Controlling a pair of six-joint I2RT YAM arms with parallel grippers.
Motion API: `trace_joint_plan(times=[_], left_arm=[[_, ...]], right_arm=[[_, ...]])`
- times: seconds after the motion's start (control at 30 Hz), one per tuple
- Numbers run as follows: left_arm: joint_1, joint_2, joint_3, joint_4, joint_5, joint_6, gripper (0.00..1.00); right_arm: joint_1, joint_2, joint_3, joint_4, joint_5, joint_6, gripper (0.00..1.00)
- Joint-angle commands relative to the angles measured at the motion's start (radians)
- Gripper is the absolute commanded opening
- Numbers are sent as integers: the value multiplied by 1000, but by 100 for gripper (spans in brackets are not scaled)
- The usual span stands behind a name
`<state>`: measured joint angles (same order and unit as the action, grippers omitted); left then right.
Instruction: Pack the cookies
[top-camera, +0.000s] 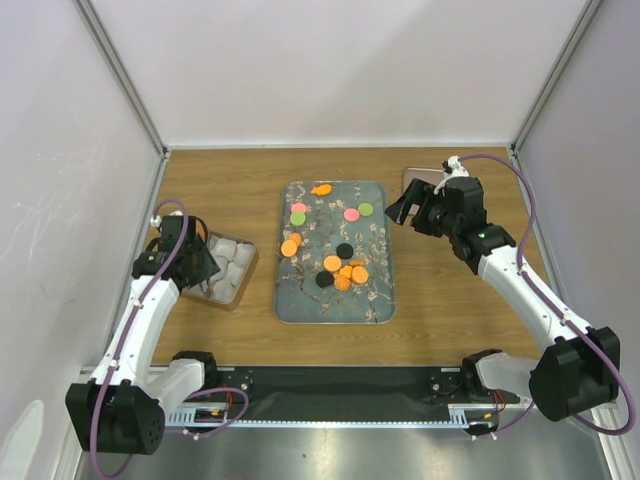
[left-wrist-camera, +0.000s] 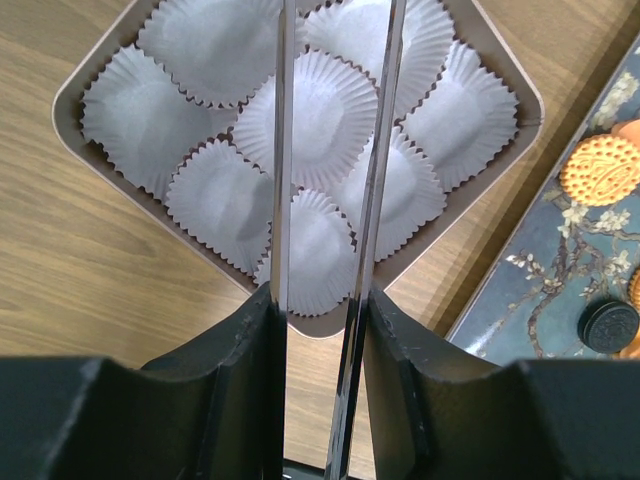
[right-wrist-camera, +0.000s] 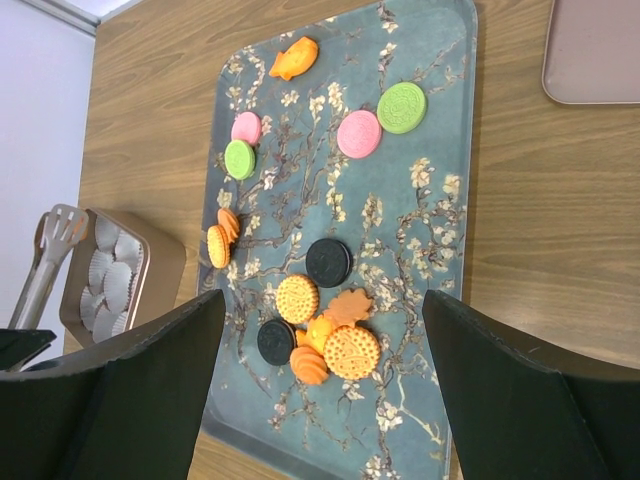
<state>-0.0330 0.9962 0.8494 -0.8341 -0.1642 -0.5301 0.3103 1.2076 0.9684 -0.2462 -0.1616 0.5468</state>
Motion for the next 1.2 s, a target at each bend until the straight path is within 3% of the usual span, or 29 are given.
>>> trace_joint_plan(times=[0.0, 0.9, 1.17], left_arm=[[21, -4, -18, 59, 18, 21, 41], [62, -13, -39, 87, 41, 41, 49], [41, -50, 57, 40, 51, 76, 49]], right_arm=[[6, 6, 4, 45, -16, -2, 87], [4, 15, 3, 51, -29, 2, 87], [6, 15, 1, 54, -41, 4, 87]])
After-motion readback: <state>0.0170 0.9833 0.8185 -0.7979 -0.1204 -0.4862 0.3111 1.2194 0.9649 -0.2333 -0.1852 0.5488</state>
